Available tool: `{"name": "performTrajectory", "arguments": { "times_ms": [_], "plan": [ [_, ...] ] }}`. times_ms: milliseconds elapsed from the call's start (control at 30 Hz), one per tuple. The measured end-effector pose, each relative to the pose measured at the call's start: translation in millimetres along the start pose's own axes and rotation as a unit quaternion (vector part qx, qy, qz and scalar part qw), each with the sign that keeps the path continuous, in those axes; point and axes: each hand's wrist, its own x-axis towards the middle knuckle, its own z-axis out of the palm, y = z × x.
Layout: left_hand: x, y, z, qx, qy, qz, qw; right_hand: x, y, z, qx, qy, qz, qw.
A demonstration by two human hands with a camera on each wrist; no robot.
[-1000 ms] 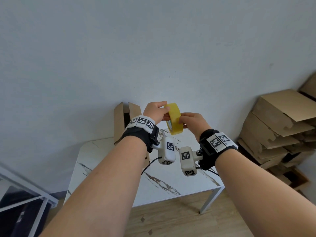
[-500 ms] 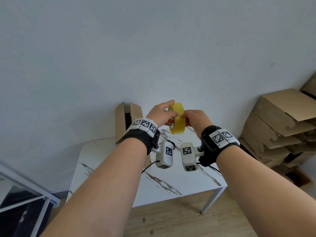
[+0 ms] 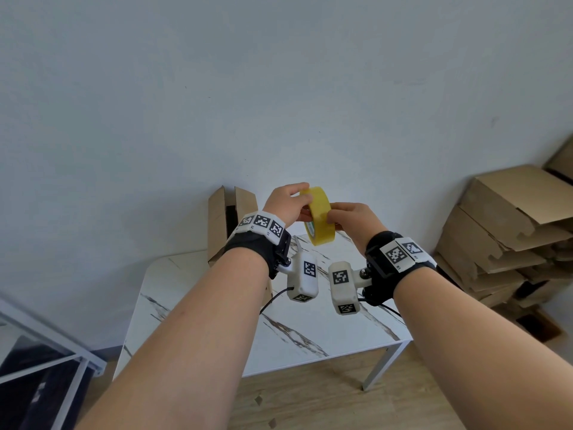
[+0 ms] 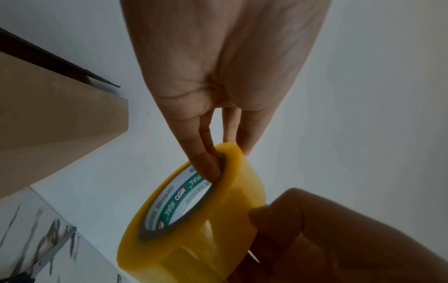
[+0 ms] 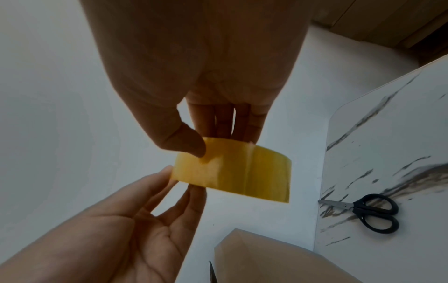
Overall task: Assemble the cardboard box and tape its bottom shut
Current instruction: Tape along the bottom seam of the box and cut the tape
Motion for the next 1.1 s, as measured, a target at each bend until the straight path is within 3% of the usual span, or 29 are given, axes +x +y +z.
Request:
{"name": "performTrajectory", "arguments": {
  "times_ms": [433, 667, 1100],
  "plan": [
    [-10.4, -3.6, 0.0, 0.075, -0.022, 0.005, 0.997, 6.8, 4.7, 2.6, 0.036, 0.026, 0.033, 0.998],
    [-11.1, -4.6, 1.6, 0.047, -0.022, 0.017, 0.998, 0.9, 1.0, 4.5, 0.015, 0.014, 0.017, 1.000],
    [-2.3, -4.1, 5.9, -0.029, 0.014, -0.021, 0.999, -0.9, -1.7, 3.0, 0.036, 0.014, 0.020, 0.999]
  ]
}}
